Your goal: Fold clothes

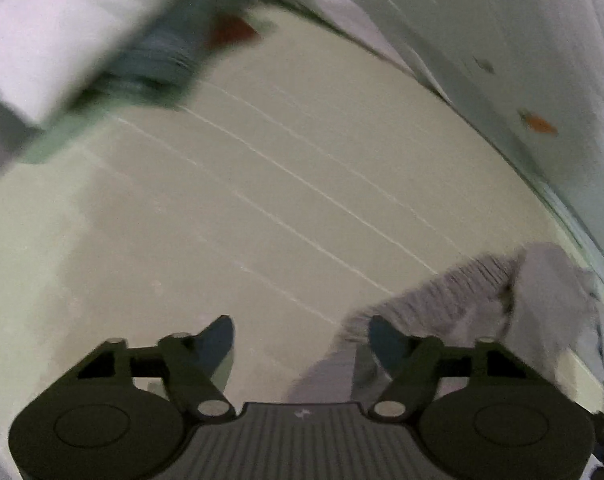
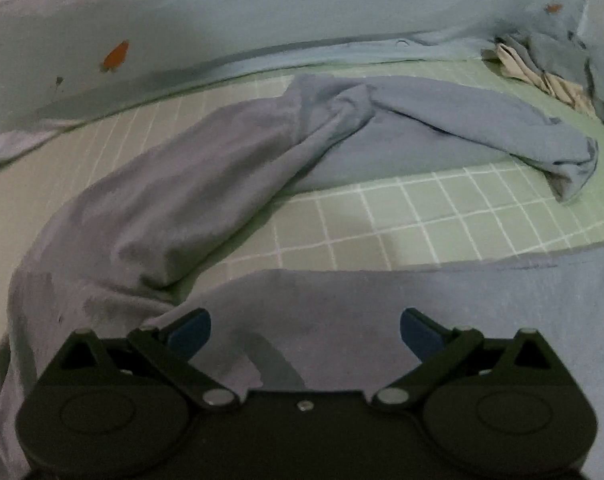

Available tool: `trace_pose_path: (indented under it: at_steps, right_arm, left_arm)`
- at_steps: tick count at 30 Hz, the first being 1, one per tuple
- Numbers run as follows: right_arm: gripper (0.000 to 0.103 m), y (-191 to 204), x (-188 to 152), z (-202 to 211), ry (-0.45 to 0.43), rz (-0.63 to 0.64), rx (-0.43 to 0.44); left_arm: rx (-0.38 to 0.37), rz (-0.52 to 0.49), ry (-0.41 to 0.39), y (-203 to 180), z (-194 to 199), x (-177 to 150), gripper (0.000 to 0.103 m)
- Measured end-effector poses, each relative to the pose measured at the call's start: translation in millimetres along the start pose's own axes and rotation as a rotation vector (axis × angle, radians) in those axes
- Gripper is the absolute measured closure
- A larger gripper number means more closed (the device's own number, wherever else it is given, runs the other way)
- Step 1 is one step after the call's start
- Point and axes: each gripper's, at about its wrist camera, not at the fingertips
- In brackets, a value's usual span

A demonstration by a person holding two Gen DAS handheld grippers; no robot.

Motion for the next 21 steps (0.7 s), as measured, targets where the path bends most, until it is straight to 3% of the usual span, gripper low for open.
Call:
trace_pose_path:
  at_steps: [5,7,8,11,12,15,19,21]
  right_arm:
    - [0.001,1,-1,0,0.05,-0.007,-0.036]
    - [0.001,0,-3,-2,0.063,-0.024,-0.035]
    - [0.001,1,-5,-4,0.066,-0.027,-0.032]
    - [0.001,9,-8,-5,0.074,-0.017,-0.029]
    - [0.001,11,-9,-5,0.073,-0.01,-0.025]
    - [0.001,17,-13,-6,0.067,0.023,-0.02]
    - [0.001,19,-27,-14,0.118,0.067,-0.063]
    - [0.0,14,-35,-15,0.127,0.043,-0.05]
  left_arm:
    - [-0.082,-0.048,0.141,-22,-37,0,0.037]
    - [-0.097,-0.086,0.142,-30,-38,-4,0.039]
    - [-0.108,-0.095,0.153,-33,-39,-6,0.046]
    - [-0.073,-0.086,0.124,-35,-40,-9,0.09]
    - [-0.072,-0.066,0.124,-32,-41,-8,0.09]
    - [-0.066,-0.016,0.033,-23,-25,-8,0.092]
    - [0.018,-0.021,-0.194,-7,19,-3,0.093]
    - [0.066,-0.007,-0.266,7,39,-4,0.093]
Point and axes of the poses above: each gripper's, at about its wrist camera, not at the fingertips, and z roughly against the way its jaws point, y to its left, x to its top, and after that the axes turned 11 degrees about z, right-handed
